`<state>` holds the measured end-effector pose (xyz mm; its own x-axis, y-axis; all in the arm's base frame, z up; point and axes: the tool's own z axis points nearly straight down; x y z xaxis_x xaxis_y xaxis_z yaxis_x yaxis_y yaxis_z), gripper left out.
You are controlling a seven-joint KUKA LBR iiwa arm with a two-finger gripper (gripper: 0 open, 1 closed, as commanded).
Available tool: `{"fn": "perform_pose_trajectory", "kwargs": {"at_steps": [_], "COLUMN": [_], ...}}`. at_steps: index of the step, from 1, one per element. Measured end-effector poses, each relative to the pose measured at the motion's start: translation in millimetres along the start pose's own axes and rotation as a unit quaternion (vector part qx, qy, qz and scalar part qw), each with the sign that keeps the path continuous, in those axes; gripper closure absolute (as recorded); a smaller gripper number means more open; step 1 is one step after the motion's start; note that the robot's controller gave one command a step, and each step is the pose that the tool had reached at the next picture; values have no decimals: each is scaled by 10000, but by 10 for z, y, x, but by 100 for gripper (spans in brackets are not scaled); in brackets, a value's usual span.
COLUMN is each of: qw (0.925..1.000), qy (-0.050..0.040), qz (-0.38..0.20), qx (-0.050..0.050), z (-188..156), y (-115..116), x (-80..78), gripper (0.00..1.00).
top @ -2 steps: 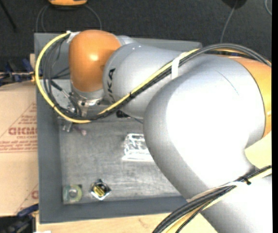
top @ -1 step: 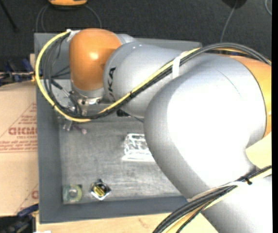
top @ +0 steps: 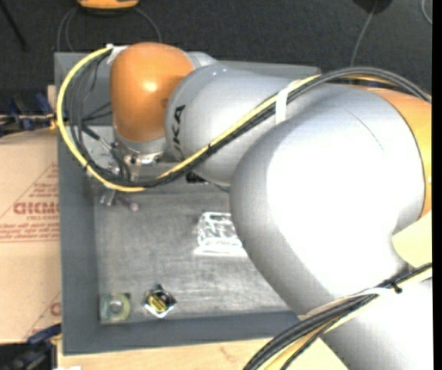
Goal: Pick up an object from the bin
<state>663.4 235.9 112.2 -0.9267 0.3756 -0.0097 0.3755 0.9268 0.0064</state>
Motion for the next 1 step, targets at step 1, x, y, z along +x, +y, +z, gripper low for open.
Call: {"fn": "perform_pose_trajectory", "kwargs": {"at_steps": [1], "qw": [10000], "qy": [-9], "qz": [2], "qx": [-14], "z": [-349], "y": [13], "x": [-25], "gripper": [100]}}
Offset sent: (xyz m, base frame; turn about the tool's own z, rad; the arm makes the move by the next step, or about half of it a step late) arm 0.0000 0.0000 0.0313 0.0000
